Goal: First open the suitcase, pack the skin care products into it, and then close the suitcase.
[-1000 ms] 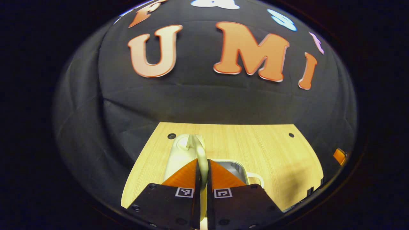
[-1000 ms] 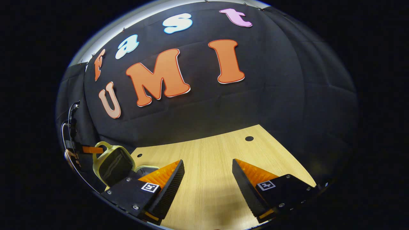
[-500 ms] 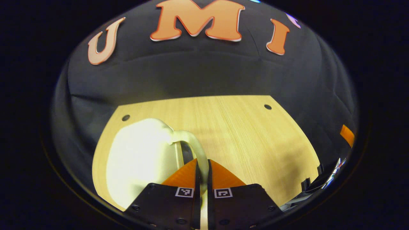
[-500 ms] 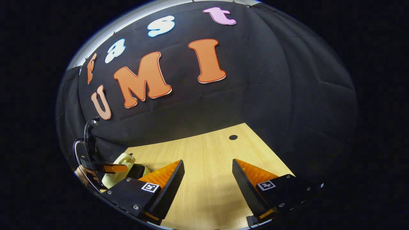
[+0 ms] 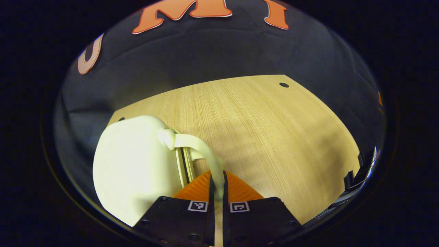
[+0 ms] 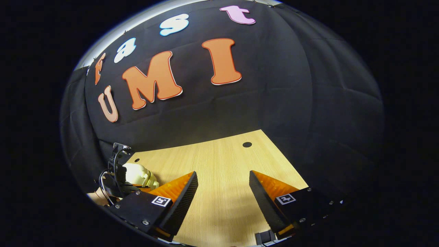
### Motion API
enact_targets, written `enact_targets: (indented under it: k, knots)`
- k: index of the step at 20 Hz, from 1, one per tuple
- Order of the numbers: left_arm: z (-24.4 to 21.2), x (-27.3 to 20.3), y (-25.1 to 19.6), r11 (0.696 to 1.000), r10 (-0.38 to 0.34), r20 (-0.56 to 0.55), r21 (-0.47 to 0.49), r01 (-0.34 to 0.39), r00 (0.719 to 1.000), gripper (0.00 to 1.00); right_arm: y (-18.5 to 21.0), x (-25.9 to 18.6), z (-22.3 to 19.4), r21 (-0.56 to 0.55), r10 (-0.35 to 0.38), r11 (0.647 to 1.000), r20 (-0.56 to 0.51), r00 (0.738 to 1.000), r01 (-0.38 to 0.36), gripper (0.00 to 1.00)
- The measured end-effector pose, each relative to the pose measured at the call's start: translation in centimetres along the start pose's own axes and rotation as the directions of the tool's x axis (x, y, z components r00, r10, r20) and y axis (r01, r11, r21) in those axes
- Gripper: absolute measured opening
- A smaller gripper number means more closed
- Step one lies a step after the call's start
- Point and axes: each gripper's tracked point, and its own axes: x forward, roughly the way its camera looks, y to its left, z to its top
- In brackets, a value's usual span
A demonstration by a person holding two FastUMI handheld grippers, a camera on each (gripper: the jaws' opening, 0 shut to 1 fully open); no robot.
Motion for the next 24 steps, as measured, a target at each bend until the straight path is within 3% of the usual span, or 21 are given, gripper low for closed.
enact_targets:
  k: [3, 4, 6, 7, 9, 11, 14, 16, 18, 19, 20, 24]
  knots:
    - [-0.7, -0.3, -0.2, 1.0, 0.006, -0.037, -0.023, -0.007, 0.999, 0.16, 0.4, 0.1, 0.4, -0.006, 0.018, 1.0, 0.001, 1.0, -0.018, 0.96]
    - [-0.9, -0.8, -0.1, 0.999, 0.006, -0.043, -0.042, -0.008, 0.999, 0.32, 0.4, 0.0, 0.4, -0.006, 0.021, 1.0, 0.003, 1.0, -0.021, 0.96]
    - [0.2, -2.3, -1.0, 0.996, -0.029, 0.01, -0.084, 0.029, 1.0, 0.84, 0.7, -0.1, 0.7, -0.003, 0.026, 1.0, 0.009, 1.0, -0.026, 0.96]
    - [1.4, -3.6, -0.9, 0.996, -0.025, 0.057, -0.09, 0.03, 0.998, 1.0, 0.9, -0.2, 0.7, 0.0, 0.028, 1.0, 0.01, 1.0, -0.028, 0.96]
    - [4.5, -6.5, -0.2, 0.993, -0.004, 0.195, -0.116, 0.027, 0.981, 1.0, 1.4, -0.6, 1.0, 0.01, 0.032, 0.999, 0.017, 0.999, -0.032, 0.96]
    - [8.3, -10.2, 0.8, 0.985, 0.042, 0.349, -0.173, 0.02, 0.936, 1.0, 2.0, -1.1, 1.7, 0.01, 0.038, 0.999, 0.05, 0.998, -0.038, 0.96]
    - [12.8, -15.3, 2.8, 0.977, 0.117, 0.533, -0.214, 0.0, 0.838, 1.0, 2.9, -2.5, 3.7, -0.022, 0.041, 0.999, 0.153, 0.987, -0.038, 0.96]
    - [14.5, -18.7, 4.5, 0.972, 0.182, 0.629, -0.229, -0.044, 0.756, 1.0, 4.0, -3.8, 4.8, -0.038, 0.06, 0.998, 0.212, 0.975, -0.053, 0.96]
    - [14.8, -20.9, 4.0, 0.974, 0.193, 0.712, -0.223, -0.044, 0.675, 1.0, 5.2, -5.5, 6.0, -0.066, 0.08, 0.996, 0.285, 0.955, -0.063, 1.0]
    - [16.3, -21.9, 5.0, 0.975, 0.194, 0.731, -0.216, -0.047, 0.655, 1.0, 5.6, -6.4, 6.7, -0.088, 0.073, 0.995, 0.326, 0.943, -0.046, 0.95]
    - [16.2, -22.4, 5.0, 0.977, 0.189, 0.733, -0.208, -0.05, 0.653, 0.99, 5.7, -6.7, 7.0, -0.11, 0.054, 0.994, 0.352, 0.934, -0.016, 0.95]
    - [15.3, -22.1, 5.2, 0.974, 0.161, 0.704, -0.227, 0.004, 0.692, 1.0, 7.6, -9.2, 6.2, -0.166, 0.031, 0.986, 0.359, 0.933, 0.031, 0.95]
